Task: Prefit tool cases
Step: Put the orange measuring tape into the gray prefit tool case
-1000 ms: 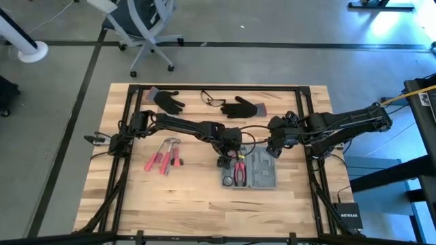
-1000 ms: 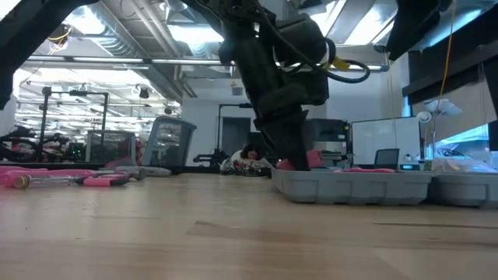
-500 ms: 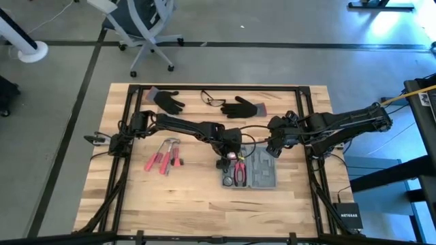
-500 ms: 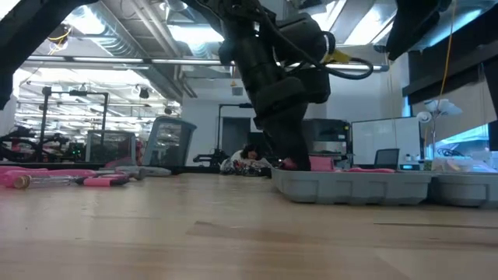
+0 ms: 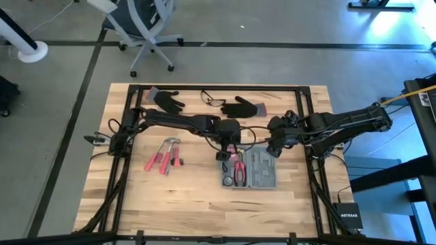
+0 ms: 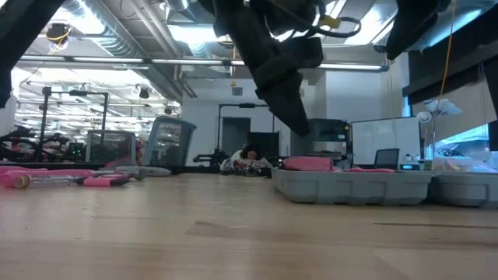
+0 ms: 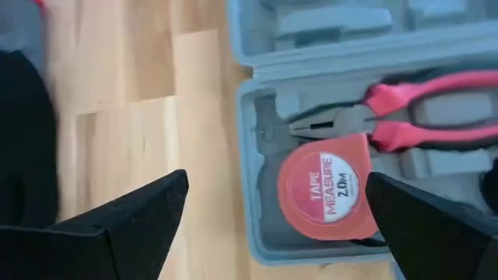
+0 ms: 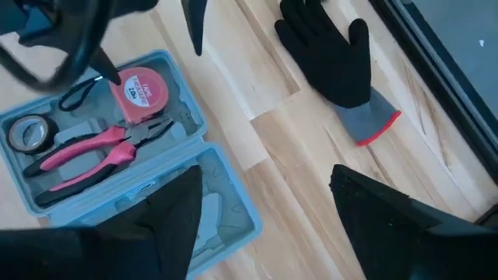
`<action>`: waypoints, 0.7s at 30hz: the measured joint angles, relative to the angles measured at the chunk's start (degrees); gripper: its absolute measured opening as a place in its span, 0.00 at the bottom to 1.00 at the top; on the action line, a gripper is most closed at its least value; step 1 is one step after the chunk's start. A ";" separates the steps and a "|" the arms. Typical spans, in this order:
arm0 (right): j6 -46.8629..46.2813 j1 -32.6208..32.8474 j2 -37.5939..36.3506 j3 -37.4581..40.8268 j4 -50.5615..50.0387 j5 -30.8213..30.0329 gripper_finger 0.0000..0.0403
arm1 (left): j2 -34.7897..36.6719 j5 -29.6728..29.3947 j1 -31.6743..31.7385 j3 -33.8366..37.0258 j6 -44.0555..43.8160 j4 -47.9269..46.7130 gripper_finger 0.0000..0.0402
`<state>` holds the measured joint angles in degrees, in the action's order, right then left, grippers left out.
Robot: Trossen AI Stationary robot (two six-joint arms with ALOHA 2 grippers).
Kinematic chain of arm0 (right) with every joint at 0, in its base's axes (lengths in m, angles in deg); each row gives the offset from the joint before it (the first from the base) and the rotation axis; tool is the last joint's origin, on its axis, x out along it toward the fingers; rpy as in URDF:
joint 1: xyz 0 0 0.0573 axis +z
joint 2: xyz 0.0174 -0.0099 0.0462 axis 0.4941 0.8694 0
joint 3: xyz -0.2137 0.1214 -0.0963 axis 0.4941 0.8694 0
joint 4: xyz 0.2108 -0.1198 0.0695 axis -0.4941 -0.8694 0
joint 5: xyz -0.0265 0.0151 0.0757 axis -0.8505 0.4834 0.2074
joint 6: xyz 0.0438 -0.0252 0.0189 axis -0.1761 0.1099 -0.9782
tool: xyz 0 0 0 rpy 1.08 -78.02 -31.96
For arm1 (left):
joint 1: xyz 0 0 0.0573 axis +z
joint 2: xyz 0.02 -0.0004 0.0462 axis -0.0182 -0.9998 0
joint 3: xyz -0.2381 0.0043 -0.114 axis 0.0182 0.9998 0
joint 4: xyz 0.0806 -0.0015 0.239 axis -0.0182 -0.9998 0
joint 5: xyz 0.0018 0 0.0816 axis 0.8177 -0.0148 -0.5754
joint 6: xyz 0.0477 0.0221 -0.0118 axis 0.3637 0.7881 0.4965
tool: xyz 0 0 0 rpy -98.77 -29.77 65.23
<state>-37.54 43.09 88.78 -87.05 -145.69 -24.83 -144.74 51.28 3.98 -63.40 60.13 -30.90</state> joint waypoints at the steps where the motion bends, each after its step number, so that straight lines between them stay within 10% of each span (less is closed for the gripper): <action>1: 0.23 0.00 0.00 0.02 0.00 0.11 0.62 | 0.06 0.01 0.00 0.00 -3.09 0.05 0.96; 8: -2.31 0.04 1.19 7.62 5.66 9.14 0.06 | 0.06 0.97 -0.59 1.36 -16.65 -0.16 0.96; 14: -9.87 0.09 0.63 25.04 29.48 24.04 0.01 | 0.03 1.57 -0.88 1.36 -15.97 -0.11 0.96; 21: -18.74 1.82 1.16 33.84 46.53 26.24 0.00 | -0.31 3.86 -3.79 1.36 -6.24 0.24 0.96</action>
<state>-56.28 44.90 89.94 -53.21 -99.16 1.42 -145.05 55.14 0.18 -62.04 53.89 -30.66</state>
